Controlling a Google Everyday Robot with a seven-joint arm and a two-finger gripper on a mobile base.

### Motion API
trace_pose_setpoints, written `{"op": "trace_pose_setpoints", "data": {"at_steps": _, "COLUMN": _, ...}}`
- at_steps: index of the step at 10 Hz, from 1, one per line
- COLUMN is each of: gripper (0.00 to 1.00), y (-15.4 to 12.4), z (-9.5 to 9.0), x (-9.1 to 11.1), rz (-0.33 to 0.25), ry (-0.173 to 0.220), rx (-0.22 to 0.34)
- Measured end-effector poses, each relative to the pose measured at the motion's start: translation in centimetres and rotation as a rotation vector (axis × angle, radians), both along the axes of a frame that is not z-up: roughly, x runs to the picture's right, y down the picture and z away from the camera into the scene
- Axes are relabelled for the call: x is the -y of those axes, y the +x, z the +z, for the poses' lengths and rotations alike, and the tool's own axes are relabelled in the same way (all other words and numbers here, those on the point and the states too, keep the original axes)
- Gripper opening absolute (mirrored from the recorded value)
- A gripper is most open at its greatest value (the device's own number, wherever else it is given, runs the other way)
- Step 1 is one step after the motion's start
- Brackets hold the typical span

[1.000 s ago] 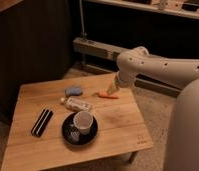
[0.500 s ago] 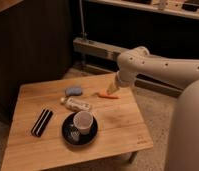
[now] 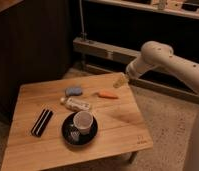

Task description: Drag the pepper across the table

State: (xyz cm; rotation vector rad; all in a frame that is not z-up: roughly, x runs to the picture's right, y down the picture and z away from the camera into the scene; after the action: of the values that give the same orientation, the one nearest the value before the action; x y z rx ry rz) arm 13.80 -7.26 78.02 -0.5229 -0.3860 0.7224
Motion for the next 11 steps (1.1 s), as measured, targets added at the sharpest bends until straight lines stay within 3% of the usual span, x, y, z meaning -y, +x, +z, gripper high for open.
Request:
{"op": "trace_pose_setpoints", "data": {"at_steps": 1, "gripper": 0.8, "y": 1.1, "z": -0.4, "x": 0.9, "rz": -0.05, "ry": 0.062, "rx": 0.11}}
{"op": "trace_pose_setpoints", "data": {"at_steps": 3, "gripper": 0.8, "y": 3.1, "z": -1.5, "x": 2.3, "rz": -0.113, "ry": 0.193, "rx": 0.273}}
{"op": "trace_pose_setpoints", "data": {"at_steps": 4, "gripper": 0.8, "y": 4.0, "z": -2.1, "x": 3.1, "rz": -0.141, "ry": 0.273, "rx": 0.35}}
{"op": "trace_pose_setpoints", "data": {"at_steps": 5, "gripper": 0.8, "y": 5.0, "z": -2.6, "x": 3.3, "rz": -0.156, "ry": 0.321, "rx": 0.389}}
{"op": "trace_pose_setpoints", "data": {"at_steps": 6, "gripper": 0.8, "y": 5.5, "z": -2.9, "x": 3.2, "rz": -0.166, "ry": 0.338, "rx": 0.402}}
{"op": "trace_pose_setpoints", "data": {"at_steps": 7, "gripper": 0.8, "y": 4.8, "z": -2.9, "x": 2.6, "rz": -0.182, "ry": 0.32, "rx": 0.371}}
{"op": "trace_pose_setpoints", "data": {"at_steps": 9, "gripper": 0.8, "y": 2.7, "z": -1.8, "x": 1.5, "rz": -0.262, "ry": 0.268, "rx": 0.263}}
{"op": "trace_pose_setpoints", "data": {"at_steps": 11, "gripper": 0.8, "y": -1.2, "z": 0.3, "x": 0.5, "rz": -0.372, "ry": 0.217, "rx": 0.155}}
